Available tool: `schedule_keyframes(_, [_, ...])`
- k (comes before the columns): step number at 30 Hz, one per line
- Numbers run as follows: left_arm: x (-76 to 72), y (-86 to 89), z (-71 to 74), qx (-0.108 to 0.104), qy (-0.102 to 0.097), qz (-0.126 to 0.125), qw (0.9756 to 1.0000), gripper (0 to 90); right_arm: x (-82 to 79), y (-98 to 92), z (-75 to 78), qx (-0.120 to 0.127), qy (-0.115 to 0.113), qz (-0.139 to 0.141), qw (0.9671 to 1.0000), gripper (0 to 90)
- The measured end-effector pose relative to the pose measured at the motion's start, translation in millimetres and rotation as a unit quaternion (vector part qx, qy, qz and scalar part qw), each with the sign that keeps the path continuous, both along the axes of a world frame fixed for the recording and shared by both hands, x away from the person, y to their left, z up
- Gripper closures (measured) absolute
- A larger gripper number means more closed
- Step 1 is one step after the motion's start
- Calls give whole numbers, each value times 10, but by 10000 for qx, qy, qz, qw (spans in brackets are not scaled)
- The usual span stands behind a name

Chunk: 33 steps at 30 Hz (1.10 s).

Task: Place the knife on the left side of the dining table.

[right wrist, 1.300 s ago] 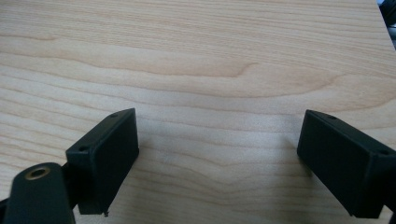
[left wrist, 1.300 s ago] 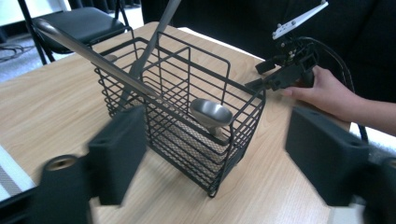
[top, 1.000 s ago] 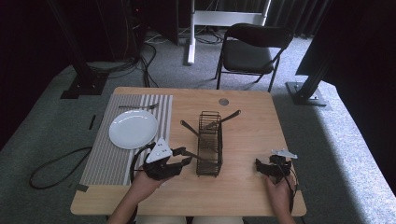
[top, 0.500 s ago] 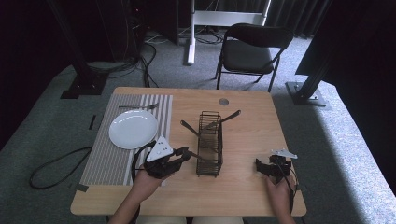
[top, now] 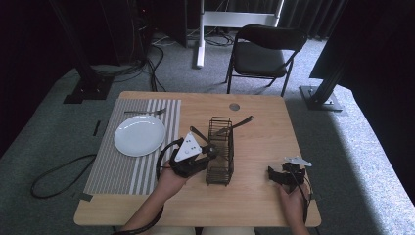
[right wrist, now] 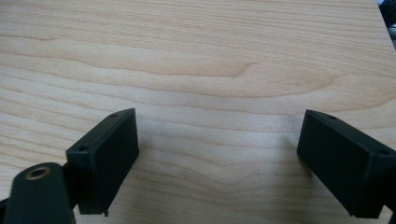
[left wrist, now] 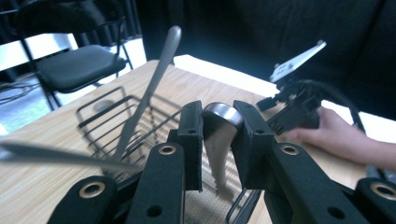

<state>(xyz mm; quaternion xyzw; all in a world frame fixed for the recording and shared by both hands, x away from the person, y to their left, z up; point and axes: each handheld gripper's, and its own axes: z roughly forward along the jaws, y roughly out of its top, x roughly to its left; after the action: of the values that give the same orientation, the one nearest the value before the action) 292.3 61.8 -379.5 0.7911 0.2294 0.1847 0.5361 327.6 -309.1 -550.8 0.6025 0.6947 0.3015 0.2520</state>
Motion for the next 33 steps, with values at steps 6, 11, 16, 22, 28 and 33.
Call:
schedule_keyframes(6, [63,-140,7,-138,-70,23,9999,751,0,0,0,3,1,-1,10000,118])
schedule_keyframes(11, [116,-259,4,-262,-107,23,9996,751,0,0,0,3,0,0,10000,118])
schedule_keyframes(16, [144,-317,-12,-344,-179,59,9992,752,0,0,0,4,2,1,10000,118])
schedule_keyframes(22, [133,-373,25,-165,-276,31,9995,759,0,0,1,3,2,1,10000,118])
schedule_keyframes(28, [125,-422,40,-112,-321,-61,9994,760,0,-1,1,1,3,-1,10000,118])
schedule_keyframes(33, [115,-443,48,-86,-332,-30,9994,762,0,-1,1,0,6,-1,10000,118])
